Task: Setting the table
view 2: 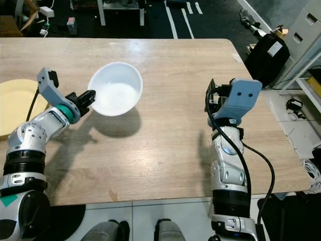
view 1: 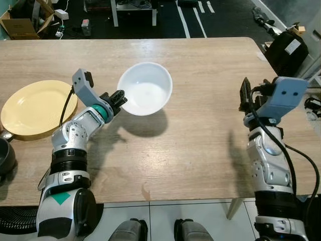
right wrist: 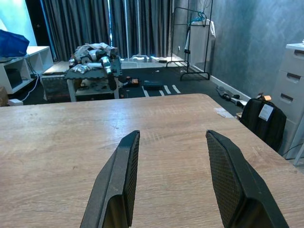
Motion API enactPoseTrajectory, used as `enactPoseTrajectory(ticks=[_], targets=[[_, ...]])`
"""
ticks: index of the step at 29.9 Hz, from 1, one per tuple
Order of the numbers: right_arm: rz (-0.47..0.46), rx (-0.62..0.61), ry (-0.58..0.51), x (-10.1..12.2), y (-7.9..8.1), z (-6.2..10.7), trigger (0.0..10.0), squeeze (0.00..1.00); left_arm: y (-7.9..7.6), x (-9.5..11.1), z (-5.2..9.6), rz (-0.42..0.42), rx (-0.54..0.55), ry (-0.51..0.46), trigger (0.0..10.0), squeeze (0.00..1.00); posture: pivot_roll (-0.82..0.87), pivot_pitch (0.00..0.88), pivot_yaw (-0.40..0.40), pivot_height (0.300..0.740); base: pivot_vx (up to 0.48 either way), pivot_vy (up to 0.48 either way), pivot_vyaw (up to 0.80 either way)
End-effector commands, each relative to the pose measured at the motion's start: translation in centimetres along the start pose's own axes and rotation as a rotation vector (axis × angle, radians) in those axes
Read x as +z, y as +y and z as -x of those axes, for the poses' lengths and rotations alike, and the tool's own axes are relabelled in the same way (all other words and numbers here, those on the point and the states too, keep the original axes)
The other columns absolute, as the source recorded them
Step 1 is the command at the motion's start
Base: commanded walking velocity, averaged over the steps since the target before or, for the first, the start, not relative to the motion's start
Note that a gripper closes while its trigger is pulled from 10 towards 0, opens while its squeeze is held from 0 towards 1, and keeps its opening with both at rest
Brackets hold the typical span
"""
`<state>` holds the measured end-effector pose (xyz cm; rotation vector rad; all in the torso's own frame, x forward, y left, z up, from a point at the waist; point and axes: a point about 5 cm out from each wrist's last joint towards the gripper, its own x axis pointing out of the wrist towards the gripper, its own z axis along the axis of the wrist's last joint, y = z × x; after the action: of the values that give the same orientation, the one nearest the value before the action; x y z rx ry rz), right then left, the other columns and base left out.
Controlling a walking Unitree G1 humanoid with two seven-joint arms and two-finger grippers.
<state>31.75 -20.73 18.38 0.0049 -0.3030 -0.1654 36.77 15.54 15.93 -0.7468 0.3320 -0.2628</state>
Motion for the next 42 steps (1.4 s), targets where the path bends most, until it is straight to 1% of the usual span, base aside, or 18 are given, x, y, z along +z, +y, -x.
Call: enactPoseTrajectory(ticks=[1,7,8,9,10,21,22,23,24,25,27,28,29,31,32,34,36,42], targets=[[0.003,0.004,0.013,-0.2,-0.1,0.3,10.0,0.00,-0.3,-0.1,0.0,0.021,-0.004,0.011,10.0,0.00,0.03,0.034,0.061,0.740,0.000,0.000,0.00],[0.001,0.009,0.017,-0.3,0.0,0.2,10.0,0.00,-0.2,-0.2,0.1,0.044,0.010,0.009,10.0,0.00,0.03,0.034,0.057,0.740,0.000,0.000,0.00],[0.001,0.011,0.018,-0.3,0.0,0.2,10.0,0.00,-0.1,-0.2,0.0,0.047,0.014,0.011,10.0,0.40,0.03,0.034,0.057,0.740,0.000,0.000,0.00],[0.001,0.012,0.018,-0.3,0.1,0.2,10.0,0.00,0.0,-0.3,-0.1,0.049,0.021,0.013,10.0,0.88,0.03,0.034,0.058,0.740,0.000,0.000,0.00],[0.001,0.014,0.018,-0.3,0.1,0.2,10.0,0.00,0.2,-0.3,-0.2,0.050,0.027,0.016,10.0,1.00,0.03,0.034,0.058,0.740,0.000,0.000,0.00],[-0.001,0.011,0.016,-0.2,0.1,0.1,10.0,0.00,-0.1,0.1,-0.1,0.045,0.015,0.001,10.0,1.00,0.03,0.034,0.059,0.740,0.000,0.000,0.00],[-0.002,0.010,0.015,-0.2,0.0,0.1,10.0,0.00,-0.6,0.7,0.3,-0.022,-0.008,-0.042,10.0,0.27,0.04,0.033,0.059,0.740,0.000,0.000,0.00],[-0.002,0.010,0.015,-0.2,0.0,0.1,10.0,0.00,-0.6,0.7,0.3,-0.022,-0.008,-0.042,10.0,0.27,0.04,0.033,0.059,0.740,0.000,0.000,0.00],[-0.003,0.009,0.012,-0.2,0.0,0.1,10.0,0.00,-1.1,1.3,1.0,-0.127,-0.022,-0.085,10.0,0.00,0.04,0.033,0.061,0.740,0.000,0.000,0.00],[-0.005,0.004,0.006,0.0,-0.1,0.1,10.0,0.00,-1.9,2.1,2.4,-0.281,-0.054,-0.139,10.0,0.00,0.05,0.033,0.066,0.740,0.000,0.000,0.00],[-0.005,0.004,0.006,0.0,-0.1,0.1,10.0,0.00,-1.9,2.1,2.4,-0.281,-0.054,-0.139,10.0,0.00,0.05,0.033,0.066,0.740,0.000,0.000,0.00],[-0.007,0.000,0.001,0.1,-0.2,0.1,10.0,0.00,-2.6,2.4,3.5,-0.395,-0.082,-0.169,10.0,0.00,0.05,0.034,0.065,0.740,0.000,0.000,0.00],[-0.007,0.000,0.001,0.1,-0.2,0.1,10.0,0.00,-2.6,2.4,3.5,-0.395,-0.082,-0.169,10.0,0.00,0.05,0.034,0.065,0.740,0.000,0.000,0.00],[-0.016,-0.013,-0.006,0.2,-0.4,0.2,10.0,0.00,-4.0,2.7,5.9,-0.568,-0.152,-0.197,10.0,0.00,0.07,0.032,0.066,0.740,0.000,0.000,0.00],[-0.016,-0.013,-0.006,0.2,-0.4,0.2,10.0,0.00,-4.0,2.7,5.9,-0.568,-0.152,-0.197,10.0,0.00,0.07,0.032,0.066,0.740,0.000,0.000,0.00],[-0.026,-0.024,-0.014,0.3,-0.4,0.3,10.0,0.00,-5.0,2.5,7.1,-0.666,-0.188,-0.205,10.0,0.00,0.07,0.031,0.066,0.740,0.000,0.000,0.00],[-0.031,-0.028,-0.018,0.3,-0.3,0.4,10.0,0.00,-5.4,2.3,7.2,-0.702,-0.194,-0.217,10.0,0.00,0.08,0.027,0.065,0.740,0.000,0.000,0.00],[-0.041,-0.040,-0.024,0.2,0.1,0.8,10.0,0.00,-5.5,1.0,6.1,-0.761,-0.136,-0.264,10.0,0.00,0.06,0.020,0.062,0.740,0.000,0.000,0.00]])
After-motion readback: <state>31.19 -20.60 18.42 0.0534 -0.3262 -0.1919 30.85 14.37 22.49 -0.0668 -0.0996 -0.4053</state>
